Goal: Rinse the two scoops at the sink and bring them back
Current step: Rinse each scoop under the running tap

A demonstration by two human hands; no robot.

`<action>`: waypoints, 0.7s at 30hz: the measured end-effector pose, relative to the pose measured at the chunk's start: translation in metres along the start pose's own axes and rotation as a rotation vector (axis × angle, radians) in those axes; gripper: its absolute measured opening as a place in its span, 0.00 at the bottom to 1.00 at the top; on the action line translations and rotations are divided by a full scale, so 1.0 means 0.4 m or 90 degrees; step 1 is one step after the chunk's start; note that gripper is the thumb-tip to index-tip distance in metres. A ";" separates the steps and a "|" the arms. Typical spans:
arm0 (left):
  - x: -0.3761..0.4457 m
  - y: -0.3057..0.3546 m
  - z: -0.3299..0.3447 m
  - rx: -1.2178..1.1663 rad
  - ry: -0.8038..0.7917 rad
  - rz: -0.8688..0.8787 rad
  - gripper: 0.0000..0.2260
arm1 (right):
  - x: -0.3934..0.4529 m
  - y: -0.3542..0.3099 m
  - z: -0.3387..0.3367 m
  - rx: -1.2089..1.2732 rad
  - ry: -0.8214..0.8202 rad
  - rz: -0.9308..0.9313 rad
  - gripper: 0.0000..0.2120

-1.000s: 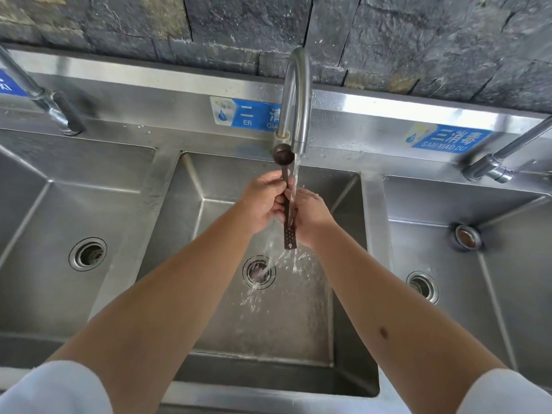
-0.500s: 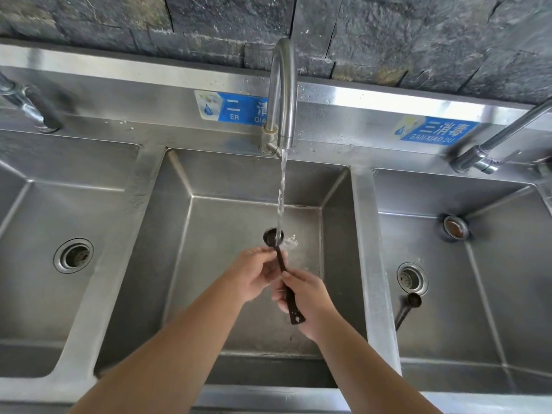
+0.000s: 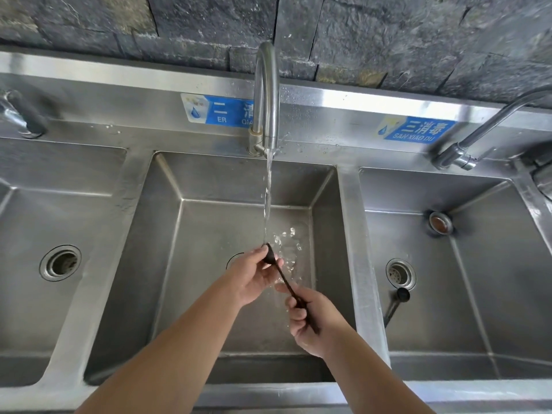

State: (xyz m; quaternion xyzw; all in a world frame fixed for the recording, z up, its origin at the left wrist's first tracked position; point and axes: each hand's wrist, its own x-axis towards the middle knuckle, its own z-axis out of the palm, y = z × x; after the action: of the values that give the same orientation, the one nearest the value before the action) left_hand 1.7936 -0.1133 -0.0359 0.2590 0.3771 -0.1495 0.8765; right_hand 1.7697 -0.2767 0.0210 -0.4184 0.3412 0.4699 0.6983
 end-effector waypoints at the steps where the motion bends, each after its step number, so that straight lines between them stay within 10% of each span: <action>1: -0.003 0.009 0.005 0.018 0.006 0.015 0.05 | -0.005 -0.002 0.001 -0.020 -0.010 -0.020 0.09; 21: -0.034 0.106 0.050 0.026 -0.078 0.123 0.13 | 0.069 -0.063 0.079 0.032 -0.102 -0.079 0.10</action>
State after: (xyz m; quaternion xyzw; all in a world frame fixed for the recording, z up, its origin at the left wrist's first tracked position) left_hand 1.8157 -0.0888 0.0004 0.3020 0.2928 -0.0878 0.9030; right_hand 1.8050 -0.2431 0.0168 -0.3822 0.2690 0.4490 0.7616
